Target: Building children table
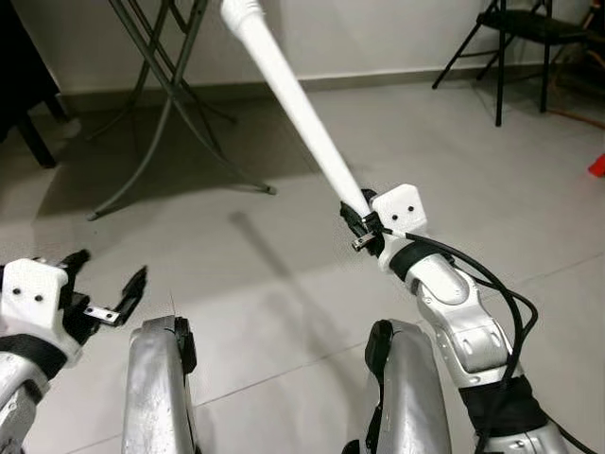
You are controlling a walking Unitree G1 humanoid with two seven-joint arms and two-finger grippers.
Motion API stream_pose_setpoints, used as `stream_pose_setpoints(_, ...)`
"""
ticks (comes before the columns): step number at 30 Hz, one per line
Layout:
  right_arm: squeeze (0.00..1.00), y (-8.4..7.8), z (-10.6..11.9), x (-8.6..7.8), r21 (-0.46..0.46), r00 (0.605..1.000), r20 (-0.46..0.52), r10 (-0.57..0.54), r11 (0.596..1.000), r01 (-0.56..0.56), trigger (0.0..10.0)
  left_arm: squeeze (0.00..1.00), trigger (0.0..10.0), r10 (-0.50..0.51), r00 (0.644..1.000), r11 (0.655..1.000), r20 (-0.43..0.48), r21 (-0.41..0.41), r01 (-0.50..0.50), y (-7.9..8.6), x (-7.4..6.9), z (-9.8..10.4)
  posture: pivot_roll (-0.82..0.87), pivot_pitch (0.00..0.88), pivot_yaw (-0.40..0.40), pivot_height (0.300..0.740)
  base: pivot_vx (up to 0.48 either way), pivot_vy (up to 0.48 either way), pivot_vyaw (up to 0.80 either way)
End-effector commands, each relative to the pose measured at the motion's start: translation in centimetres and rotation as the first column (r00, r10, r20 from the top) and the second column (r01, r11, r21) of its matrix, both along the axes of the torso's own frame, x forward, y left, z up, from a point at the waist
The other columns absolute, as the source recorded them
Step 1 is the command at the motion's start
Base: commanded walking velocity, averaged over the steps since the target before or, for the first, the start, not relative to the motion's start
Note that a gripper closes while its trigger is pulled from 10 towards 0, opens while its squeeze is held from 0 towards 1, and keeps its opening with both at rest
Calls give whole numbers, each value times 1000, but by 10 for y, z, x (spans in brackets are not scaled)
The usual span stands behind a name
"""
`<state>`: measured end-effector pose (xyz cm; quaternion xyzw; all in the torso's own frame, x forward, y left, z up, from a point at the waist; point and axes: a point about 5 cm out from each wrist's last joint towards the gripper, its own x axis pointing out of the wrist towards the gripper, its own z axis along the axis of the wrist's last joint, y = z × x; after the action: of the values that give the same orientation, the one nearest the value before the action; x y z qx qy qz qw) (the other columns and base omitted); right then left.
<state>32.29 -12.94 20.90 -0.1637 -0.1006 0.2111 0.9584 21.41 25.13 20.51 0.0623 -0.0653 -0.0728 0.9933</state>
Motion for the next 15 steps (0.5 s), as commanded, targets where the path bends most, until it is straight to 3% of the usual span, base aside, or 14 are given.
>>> stream_pose_setpoints(1,0,4,9,-1,-15,997,55,50,999,-49,0,0,10000,-34,999,997,7,-71,35,-2,3,5,18,0,-115,300,0,0,0)
stream_pose_setpoints(5,0,9,9,-1,-51,991,73,109,993,-105,0,0,10000,-97,995,980,31,-170,101,-13,11,14,17,0,-110,300,0,0,0)
stream_pose_setpoints(11,0,16,8,-5,-77,980,88,176,983,-170,0,0,10000,-141,990,964,21,-223,142,-24,16,12,7,0,-102,300,0,0,0)
stream_pose_setpoints(15,0,22,4,-10,-100,967,90,238,968,-229,0,0,10000,-228,974,926,16,-305,222,-40,22,13,4,0,-101,300,0,0,0)
